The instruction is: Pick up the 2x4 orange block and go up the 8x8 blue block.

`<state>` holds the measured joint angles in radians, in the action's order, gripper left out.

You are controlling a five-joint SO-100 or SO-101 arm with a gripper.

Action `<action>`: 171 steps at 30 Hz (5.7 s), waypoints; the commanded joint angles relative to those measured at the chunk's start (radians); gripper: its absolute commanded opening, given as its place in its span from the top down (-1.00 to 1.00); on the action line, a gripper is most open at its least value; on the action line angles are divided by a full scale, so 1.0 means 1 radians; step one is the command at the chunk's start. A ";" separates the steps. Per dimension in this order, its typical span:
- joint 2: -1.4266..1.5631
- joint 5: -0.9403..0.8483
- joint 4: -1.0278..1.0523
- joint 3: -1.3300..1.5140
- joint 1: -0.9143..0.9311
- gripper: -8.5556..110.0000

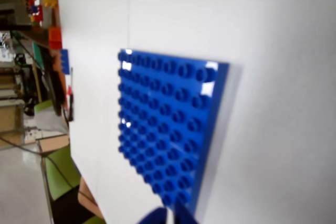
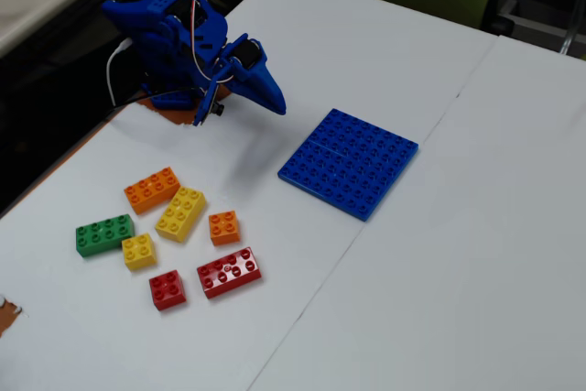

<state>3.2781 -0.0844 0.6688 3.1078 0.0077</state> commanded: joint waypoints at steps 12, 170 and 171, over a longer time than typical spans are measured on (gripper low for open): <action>0.043 0.003 -0.008 0.040 0.003 0.86; -1.361 -2.479 0.611 -1.209 0.919 0.70; -1.362 -2.418 0.621 -1.209 0.920 0.71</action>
<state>1.8776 -2.6921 1.2579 1.9052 0.9342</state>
